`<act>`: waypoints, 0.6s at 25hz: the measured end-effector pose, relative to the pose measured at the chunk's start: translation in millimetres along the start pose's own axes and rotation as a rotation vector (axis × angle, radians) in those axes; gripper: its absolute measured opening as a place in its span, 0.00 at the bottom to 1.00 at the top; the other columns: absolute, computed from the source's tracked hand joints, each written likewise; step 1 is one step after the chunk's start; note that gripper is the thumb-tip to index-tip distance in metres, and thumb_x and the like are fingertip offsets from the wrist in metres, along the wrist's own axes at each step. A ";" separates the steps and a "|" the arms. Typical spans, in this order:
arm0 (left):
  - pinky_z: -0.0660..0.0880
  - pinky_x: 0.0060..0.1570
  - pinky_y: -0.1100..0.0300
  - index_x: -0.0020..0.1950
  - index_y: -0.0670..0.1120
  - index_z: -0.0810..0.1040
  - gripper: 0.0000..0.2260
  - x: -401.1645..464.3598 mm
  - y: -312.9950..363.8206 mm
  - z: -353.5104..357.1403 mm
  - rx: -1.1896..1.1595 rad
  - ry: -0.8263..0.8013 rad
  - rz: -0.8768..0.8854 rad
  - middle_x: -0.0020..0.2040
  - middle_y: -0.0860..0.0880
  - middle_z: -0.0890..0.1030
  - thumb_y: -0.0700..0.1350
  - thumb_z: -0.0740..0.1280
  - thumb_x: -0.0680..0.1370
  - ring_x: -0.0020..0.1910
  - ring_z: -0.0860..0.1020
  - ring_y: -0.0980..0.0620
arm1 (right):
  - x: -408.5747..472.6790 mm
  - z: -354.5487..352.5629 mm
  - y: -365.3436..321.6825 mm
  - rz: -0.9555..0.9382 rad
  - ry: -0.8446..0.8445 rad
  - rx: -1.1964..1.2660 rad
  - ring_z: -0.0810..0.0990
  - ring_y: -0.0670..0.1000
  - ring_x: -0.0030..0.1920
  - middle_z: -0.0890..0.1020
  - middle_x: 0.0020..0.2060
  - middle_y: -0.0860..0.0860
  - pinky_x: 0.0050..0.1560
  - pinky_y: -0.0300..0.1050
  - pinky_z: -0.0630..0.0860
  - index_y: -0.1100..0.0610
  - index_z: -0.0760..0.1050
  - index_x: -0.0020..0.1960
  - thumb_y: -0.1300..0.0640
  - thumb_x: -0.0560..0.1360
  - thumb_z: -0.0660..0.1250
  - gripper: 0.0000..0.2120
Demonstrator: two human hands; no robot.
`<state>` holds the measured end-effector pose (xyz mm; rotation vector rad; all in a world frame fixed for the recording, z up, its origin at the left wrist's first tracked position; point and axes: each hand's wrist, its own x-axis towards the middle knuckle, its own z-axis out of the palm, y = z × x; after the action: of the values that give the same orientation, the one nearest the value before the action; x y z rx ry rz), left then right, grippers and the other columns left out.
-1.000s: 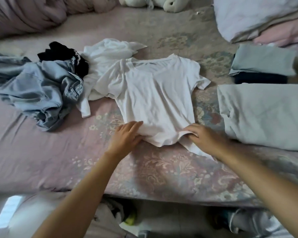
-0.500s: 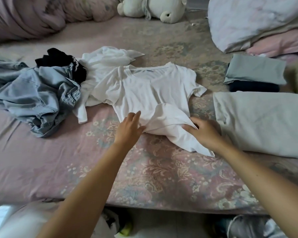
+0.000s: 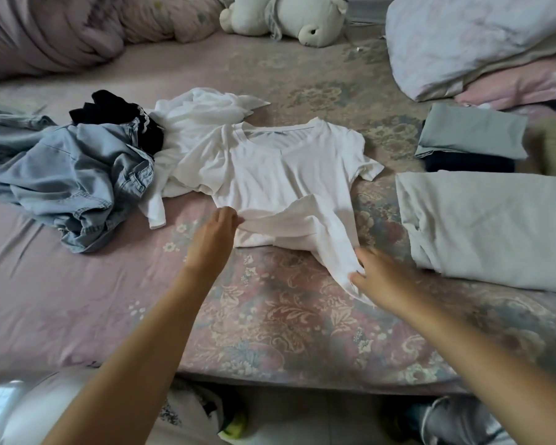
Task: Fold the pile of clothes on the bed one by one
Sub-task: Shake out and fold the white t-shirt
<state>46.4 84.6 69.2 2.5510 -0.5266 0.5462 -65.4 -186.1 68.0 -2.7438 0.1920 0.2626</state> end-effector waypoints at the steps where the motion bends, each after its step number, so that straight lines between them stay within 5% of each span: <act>1: 0.62 0.31 0.55 0.41 0.35 0.73 0.07 -6.1 2.1 -10.9 -0.067 0.089 -0.075 0.35 0.41 0.74 0.37 0.65 0.78 0.30 0.71 0.42 | -9.4 8.8 5.2 -0.048 0.100 -0.150 0.74 0.56 0.46 0.75 0.48 0.55 0.35 0.45 0.66 0.60 0.73 0.55 0.59 0.75 0.66 0.11; 4: 0.58 0.32 0.61 0.46 0.35 0.72 0.06 -49.9 -0.5 -35.9 -0.169 0.190 -0.248 0.39 0.45 0.72 0.37 0.61 0.80 0.35 0.69 0.47 | -28.7 30.1 30.1 -0.103 0.206 -0.287 0.70 0.52 0.32 0.75 0.39 0.54 0.24 0.37 0.53 0.59 0.77 0.47 0.66 0.64 0.76 0.14; 9: 0.71 0.36 0.46 0.48 0.40 0.72 0.07 -129.8 -39.5 -32.8 -0.145 -0.132 -0.432 0.42 0.41 0.76 0.43 0.61 0.80 0.38 0.74 0.39 | -37.9 27.0 44.2 0.012 0.203 -0.110 0.78 0.57 0.39 0.78 0.48 0.56 0.32 0.50 0.75 0.55 0.72 0.62 0.64 0.75 0.65 0.17; 12: 0.75 0.35 0.45 0.60 0.44 0.67 0.15 -138.8 -42.0 -30.5 -0.111 -0.239 -0.253 0.51 0.41 0.74 0.48 0.65 0.78 0.39 0.78 0.39 | -42.1 31.7 45.5 0.044 0.165 -0.135 0.79 0.58 0.38 0.80 0.46 0.56 0.36 0.53 0.78 0.55 0.67 0.66 0.60 0.75 0.66 0.20; 15: 0.75 0.26 0.49 0.65 0.46 0.66 0.24 -121.4 -38.2 -23.4 -0.009 -0.268 -0.071 0.56 0.41 0.71 0.40 0.71 0.73 0.34 0.77 0.42 | -42.6 28.4 39.3 0.075 0.135 -0.025 0.79 0.57 0.39 0.81 0.47 0.55 0.39 0.53 0.78 0.54 0.67 0.65 0.62 0.74 0.66 0.21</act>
<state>-45.7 159.8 17.9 2.6381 -0.5260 0.1760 -118.0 -207.3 37.0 -2.7837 0.3310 0.1002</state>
